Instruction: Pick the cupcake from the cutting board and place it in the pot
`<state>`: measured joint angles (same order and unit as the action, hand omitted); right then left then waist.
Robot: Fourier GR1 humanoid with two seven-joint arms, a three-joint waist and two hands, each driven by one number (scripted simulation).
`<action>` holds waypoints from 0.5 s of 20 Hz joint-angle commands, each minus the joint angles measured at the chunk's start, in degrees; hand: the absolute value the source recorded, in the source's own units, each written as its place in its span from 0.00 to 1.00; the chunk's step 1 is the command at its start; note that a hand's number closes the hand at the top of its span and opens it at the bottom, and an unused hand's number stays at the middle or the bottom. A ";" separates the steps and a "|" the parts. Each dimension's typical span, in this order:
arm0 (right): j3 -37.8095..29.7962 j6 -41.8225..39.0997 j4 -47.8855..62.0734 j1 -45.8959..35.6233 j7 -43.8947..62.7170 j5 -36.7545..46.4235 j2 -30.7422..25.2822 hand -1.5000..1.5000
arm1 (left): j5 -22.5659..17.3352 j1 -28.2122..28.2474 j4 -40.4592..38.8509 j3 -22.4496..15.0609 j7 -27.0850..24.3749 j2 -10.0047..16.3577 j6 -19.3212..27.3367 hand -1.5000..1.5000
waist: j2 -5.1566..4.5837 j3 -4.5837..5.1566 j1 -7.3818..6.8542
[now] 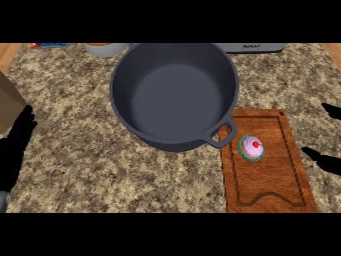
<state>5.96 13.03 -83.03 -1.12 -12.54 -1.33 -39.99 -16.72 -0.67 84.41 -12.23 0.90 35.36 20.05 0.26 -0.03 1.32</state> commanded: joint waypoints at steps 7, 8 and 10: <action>-2.94 -8.55 -13.28 6.00 7.89 2.44 -7.45 0.00 | 2.90 1.83 1.85 2.22 3.10 -0.46 -2.02 0.50 | -0.12 0.09 -1.04; -0.80 -9.97 -11.96 0.11 12.36 3.87 -8.41 0.00 | 3.25 0.44 -0.32 1.42 2.11 -1.95 -1.81 0.50 | -0.31 0.13 -1.59; -0.95 -13.88 -12.92 -1.70 16.25 3.18 -10.51 0.00 | 4.41 1.60 0.69 1.51 1.96 -1.74 -1.39 0.50 | -0.24 0.11 -1.77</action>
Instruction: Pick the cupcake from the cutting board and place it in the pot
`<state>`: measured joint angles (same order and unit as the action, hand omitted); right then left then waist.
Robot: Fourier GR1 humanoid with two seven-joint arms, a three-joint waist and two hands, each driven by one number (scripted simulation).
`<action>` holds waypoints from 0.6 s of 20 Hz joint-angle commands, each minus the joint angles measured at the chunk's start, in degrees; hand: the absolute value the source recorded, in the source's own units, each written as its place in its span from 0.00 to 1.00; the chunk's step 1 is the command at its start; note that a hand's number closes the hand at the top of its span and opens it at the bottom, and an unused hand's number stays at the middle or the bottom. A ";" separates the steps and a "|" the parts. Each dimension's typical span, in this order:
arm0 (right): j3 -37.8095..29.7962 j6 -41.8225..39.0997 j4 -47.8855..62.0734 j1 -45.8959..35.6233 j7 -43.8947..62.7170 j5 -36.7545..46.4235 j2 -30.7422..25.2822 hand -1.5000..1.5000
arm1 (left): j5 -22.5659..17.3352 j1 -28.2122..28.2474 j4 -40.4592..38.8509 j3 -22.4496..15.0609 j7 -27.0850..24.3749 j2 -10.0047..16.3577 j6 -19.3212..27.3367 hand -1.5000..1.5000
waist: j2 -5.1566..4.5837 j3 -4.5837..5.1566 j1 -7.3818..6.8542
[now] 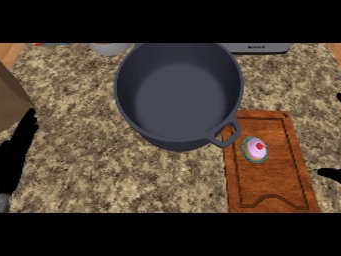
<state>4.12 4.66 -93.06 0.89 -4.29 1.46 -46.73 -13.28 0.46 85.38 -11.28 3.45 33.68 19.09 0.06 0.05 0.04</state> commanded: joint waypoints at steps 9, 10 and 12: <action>14.91 -21.84 -6.03 -15.83 31.87 3.13 -6.24 0.00 | 1.91 -1.34 1.70 -0.82 2.25 -0.90 -1.27 0.50 | -0.23 0.09 -1.93; 15.42 -24.83 -2.67 -17.64 31.14 2.24 -6.04 0.00 | 1.47 -1.72 -0.11 0.47 1.06 -1.09 -1.44 0.50 | -0.43 0.07 -2.13; 17.85 -29.20 -4.19 -21.23 38.37 -0.08 -4.22 0.00 | 1.70 -0.90 0.02 0.53 0.49 -0.84 -2.04 0.50 | -0.31 0.10 -2.20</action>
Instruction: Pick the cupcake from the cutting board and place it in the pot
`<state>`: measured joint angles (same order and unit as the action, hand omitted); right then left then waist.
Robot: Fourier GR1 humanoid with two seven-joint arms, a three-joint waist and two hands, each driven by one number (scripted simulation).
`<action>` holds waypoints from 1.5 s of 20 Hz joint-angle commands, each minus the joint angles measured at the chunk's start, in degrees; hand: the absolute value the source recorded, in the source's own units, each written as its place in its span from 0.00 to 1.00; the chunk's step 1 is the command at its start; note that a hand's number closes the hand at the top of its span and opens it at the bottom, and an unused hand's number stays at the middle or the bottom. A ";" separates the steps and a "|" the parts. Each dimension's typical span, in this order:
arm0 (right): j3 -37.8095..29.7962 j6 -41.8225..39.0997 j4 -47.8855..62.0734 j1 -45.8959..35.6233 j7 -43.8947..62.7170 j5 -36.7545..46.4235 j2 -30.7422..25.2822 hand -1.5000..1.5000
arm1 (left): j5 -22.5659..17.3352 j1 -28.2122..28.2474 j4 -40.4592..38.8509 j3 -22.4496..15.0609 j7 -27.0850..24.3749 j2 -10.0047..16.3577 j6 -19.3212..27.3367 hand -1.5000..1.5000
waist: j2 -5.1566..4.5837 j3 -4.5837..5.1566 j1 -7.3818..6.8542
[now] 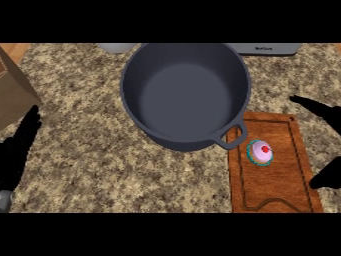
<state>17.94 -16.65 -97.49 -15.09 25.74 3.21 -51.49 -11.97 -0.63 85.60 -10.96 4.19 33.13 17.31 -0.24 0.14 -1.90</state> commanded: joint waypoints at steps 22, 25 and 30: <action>3.94 -19.74 14.00 -12.38 17.66 13.80 23.51 0.00 | 6.70 1.47 -1.63 6.79 0.26 -6.56 -5.34 0.50 | 0.25 -0.13 1.75; 2.36 -22.74 19.34 -14.59 14.33 15.35 23.21 0.00 | 7.85 -0.35 -3.20 7.25 0.56 -7.66 -5.62 0.50 | 0.20 -0.14 1.69; 2.43 -22.10 19.61 -12.88 14.06 21.52 27.34 0.00 | 8.20 2.04 -0.02 10.44 1.22 -7.43 -8.25 0.50 | 0.26 -0.14 1.68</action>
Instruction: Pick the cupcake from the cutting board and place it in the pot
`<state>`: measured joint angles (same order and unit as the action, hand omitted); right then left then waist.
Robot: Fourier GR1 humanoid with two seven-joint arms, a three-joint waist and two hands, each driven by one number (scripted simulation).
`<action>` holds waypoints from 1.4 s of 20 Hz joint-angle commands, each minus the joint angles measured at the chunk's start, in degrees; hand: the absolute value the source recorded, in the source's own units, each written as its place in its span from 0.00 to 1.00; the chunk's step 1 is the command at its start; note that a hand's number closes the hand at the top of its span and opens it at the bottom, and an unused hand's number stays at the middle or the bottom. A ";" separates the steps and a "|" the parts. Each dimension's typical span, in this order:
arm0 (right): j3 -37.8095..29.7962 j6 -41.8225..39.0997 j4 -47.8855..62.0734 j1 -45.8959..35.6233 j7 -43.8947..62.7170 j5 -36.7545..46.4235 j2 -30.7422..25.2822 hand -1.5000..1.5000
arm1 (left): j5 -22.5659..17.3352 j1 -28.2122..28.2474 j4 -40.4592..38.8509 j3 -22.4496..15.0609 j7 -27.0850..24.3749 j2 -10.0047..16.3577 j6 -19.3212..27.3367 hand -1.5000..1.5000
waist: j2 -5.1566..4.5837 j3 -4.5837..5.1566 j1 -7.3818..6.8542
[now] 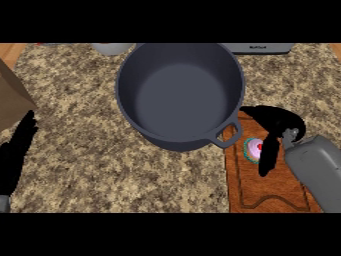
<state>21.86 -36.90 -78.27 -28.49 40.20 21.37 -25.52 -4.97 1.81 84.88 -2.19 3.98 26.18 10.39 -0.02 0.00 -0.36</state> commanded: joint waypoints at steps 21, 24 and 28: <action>-2.88 -0.44 7.93 1.71 -13.03 19.06 9.88 1.00 | 8.38 -2.15 -0.25 5.87 1.97 -6.18 -4.79 0.50 | 0.00 0.01 0.13; -6.68 -2.48 9.13 0.49 -17.52 19.60 6.96 1.00 | 8.83 -1.02 4.62 6.11 5.43 -7.64 -4.50 0.50 | 0.02 0.00 0.04; 5.96 -0.96 0.89 5.91 -27.46 22.23 8.61 1.00 | 8.12 -0.04 3.47 6.28 3.50 -6.28 -6.18 0.50 | 0.26 -0.03 -0.13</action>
<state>20.11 -37.92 -72.34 -24.36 19.11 41.69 -18.85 2.81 1.08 87.70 4.44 7.65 19.98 4.43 0.08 0.00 -0.30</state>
